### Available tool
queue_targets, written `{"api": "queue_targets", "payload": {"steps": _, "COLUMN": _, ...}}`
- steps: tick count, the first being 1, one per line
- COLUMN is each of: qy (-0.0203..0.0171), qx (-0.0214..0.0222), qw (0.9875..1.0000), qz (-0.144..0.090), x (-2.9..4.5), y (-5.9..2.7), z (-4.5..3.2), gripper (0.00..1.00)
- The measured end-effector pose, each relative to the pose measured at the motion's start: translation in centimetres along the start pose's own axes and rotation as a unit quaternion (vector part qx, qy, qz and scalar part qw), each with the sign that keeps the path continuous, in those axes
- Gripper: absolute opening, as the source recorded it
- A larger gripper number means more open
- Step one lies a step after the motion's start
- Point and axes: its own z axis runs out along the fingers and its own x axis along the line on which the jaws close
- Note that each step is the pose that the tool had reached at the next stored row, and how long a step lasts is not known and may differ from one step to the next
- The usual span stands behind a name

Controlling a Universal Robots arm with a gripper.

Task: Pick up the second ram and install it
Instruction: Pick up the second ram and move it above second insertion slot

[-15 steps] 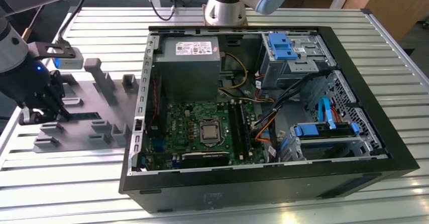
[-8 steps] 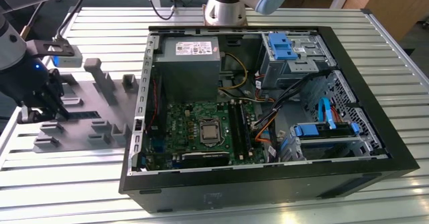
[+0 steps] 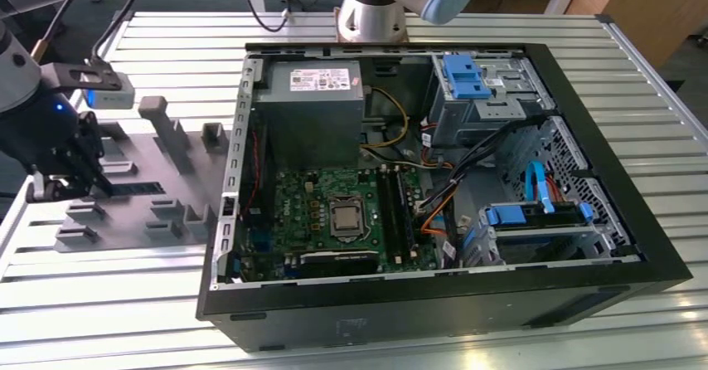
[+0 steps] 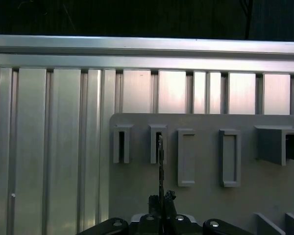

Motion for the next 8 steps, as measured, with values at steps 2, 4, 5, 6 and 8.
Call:
{"api": "queue_targets", "payload": {"steps": 2, "qy": 0.0, "qx": 0.0, "qw": 1.0, "qz": 0.0, "x": 0.0, "y": 0.0, "z": -0.09, "gripper": 0.14}}
{"api": "queue_targets", "payload": {"steps": 4, "qy": 0.0, "qx": 0.0, "qw": 1.0, "qz": 0.0, "x": 0.0, "y": 0.0, "z": -0.2, "gripper": 0.14}}
{"api": "queue_targets", "payload": {"steps": 5, "qy": 0.0, "qx": 0.0001, "qw": 1.0, "qz": 0.0, "x": 0.0, "y": 0.0, "z": -0.24, "gripper": 0.14}}
{"api": "queue_targets", "payload": {"steps": 6, "qy": 0.0, "qx": 0.0, "qw": 1.0, "qz": 0.0, "x": 0.0, "y": 0.0, "z": -0.31, "gripper": 0.14}}
{"api": "queue_targets", "payload": {"steps": 8, "qy": 0.0, "qx": 0.0, "qw": 1.0, "qz": 0.0, "x": -0.01, "y": 0.0, "z": -0.41, "gripper": 0.14}}
